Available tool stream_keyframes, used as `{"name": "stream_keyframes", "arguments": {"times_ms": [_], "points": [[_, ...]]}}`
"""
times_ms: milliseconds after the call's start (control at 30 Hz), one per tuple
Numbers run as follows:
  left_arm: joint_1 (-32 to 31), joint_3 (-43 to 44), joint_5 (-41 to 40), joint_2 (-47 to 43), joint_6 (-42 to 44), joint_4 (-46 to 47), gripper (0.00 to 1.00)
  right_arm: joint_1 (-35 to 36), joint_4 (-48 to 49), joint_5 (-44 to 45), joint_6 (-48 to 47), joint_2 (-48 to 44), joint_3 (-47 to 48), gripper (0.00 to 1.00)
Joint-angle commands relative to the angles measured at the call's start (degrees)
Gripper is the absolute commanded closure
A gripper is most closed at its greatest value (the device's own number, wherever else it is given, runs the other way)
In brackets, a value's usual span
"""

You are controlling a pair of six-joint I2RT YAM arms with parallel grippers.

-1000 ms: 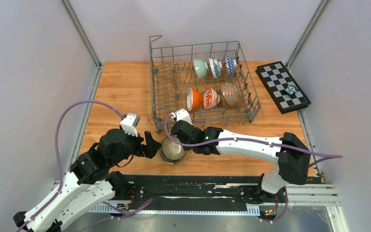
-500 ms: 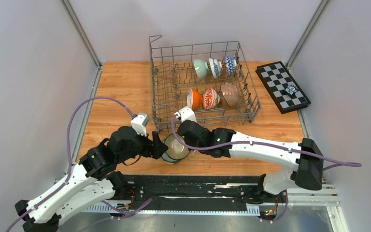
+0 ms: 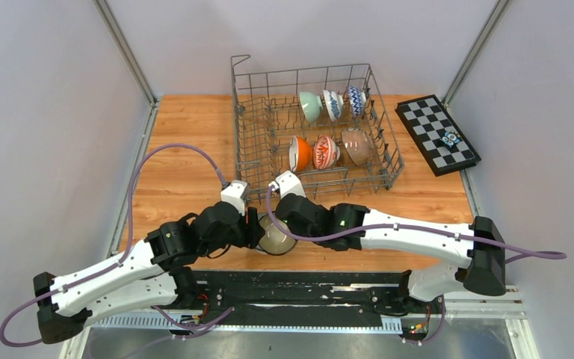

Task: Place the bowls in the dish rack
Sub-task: Pick up the bowl from the center of the board.

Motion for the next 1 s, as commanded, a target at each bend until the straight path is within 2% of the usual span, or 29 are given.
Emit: {"name": "stream_keyframes", "arguments": {"times_ms": [0, 533, 667, 767, 900, 967], "points": [[-0.96, 1.0, -4.29, 0.98, -1.65, 1.04, 0.46, 1.33, -0.19, 2.18, 0.84, -1.16, 2.49, 0.97], [-1.82, -1.52, -3.61, 1.66, -2.37, 4.09, 0.65, 2.53, -1.76, 3.39, 0.43, 1.88, 6.87, 0.97], [-1.83, -1.99, -3.18, 1.38, -1.98, 4.59, 0.8, 2.75, -1.94, 3.89, 0.32, 2.44, 7.43, 0.97], [-1.83, -2.2, -3.4, 1.02, -1.74, 4.59, 1.0, 2.75, -2.05, 4.71, 0.26, 2.32, 7.33, 0.97], [-1.85, -2.51, -3.74, 0.39, -1.56, 4.73, 1.0, 2.73, -2.01, 5.27, 0.38, 1.66, 6.53, 0.97], [-1.89, -2.88, -3.75, -0.01, -1.62, 5.31, 1.0, 2.72, -2.05, 5.29, 0.46, 1.28, 6.13, 0.94]]}}
